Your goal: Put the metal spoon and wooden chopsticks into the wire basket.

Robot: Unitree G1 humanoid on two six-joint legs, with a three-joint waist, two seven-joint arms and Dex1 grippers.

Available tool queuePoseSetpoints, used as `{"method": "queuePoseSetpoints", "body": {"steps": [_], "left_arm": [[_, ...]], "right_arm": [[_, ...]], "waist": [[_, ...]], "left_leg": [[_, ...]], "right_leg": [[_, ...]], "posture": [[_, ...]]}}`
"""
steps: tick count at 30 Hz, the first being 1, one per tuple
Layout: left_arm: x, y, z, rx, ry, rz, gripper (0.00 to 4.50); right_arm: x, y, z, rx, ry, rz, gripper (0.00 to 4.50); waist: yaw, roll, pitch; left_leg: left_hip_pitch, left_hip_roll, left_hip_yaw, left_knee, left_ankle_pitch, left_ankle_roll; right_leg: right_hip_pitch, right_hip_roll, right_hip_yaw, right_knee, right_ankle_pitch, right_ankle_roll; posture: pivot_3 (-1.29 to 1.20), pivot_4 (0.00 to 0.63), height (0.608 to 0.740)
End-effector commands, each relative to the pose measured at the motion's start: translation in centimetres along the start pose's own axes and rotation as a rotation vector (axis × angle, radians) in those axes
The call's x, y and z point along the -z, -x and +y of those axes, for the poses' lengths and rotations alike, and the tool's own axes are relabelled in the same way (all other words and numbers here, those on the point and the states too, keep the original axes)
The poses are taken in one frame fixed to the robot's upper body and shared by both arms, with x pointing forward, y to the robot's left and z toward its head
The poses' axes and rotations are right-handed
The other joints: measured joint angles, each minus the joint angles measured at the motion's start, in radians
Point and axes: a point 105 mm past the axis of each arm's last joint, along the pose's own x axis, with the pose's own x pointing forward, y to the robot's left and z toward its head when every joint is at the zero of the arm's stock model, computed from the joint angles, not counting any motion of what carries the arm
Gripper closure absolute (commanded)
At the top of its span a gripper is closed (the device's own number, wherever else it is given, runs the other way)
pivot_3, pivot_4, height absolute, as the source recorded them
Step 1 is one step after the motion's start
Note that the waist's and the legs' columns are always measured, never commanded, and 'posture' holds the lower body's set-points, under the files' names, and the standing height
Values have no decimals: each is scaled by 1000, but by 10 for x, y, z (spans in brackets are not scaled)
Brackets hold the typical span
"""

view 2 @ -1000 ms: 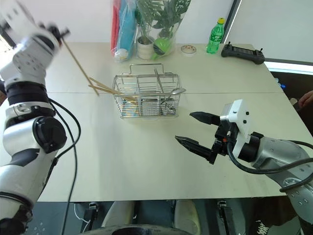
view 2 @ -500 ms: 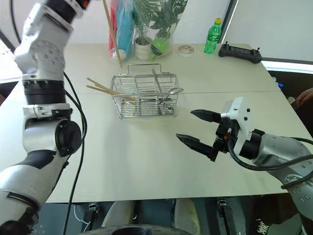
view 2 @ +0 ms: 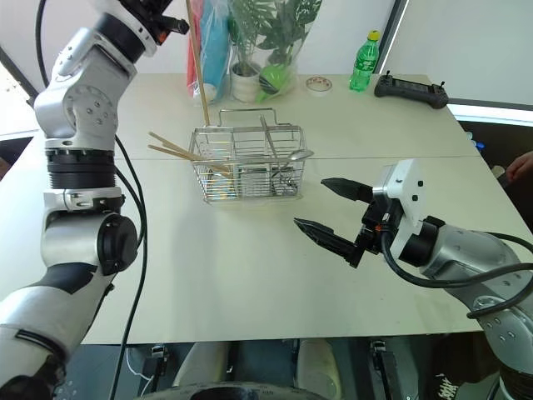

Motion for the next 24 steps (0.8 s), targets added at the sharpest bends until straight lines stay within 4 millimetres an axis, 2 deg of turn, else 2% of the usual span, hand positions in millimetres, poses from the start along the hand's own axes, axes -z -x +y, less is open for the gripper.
{"method": "queuePoseSetpoints", "body": {"steps": [1,7,17,20,24], "left_arm": [[-46,-2,2,-1,-54,-131,4416],[-53,0,-2,19,-2,-140,4416],[-26,16,-24,103,32,-34,4416],[-11,21,-29,118,39,26,4416],[21,32,-31,113,11,109,4416]], "right_arm": [[-9,-1,0,-9,36,-31,0],[-9,-3,-1,-18,39,-33,0],[-7,-1,2,-48,37,-7,0],[-6,0,2,-47,34,-4,0],[-6,0,2,-42,26,-5,0]], "waist": [[0,0,0],[3,0,0],[1,0,0],[1,0,0],[1,1,0]], "left_leg": [[0,0,0,0,0,0],[0,0,0,0,0,0],[1,0,0,0,0,0],[1,0,0,0,0,0],[2,0,0,0,0,0]], "right_leg": [[0,0,0,0,0,0],[0,0,0,0,0,0],[0,0,0,1,0,0],[1,0,0,0,0,0],[1,0,0,1,0,0]], "posture": [[0,150,703],[0,150,703],[0,150,703],[0,150,703],[0,150,703]]}}
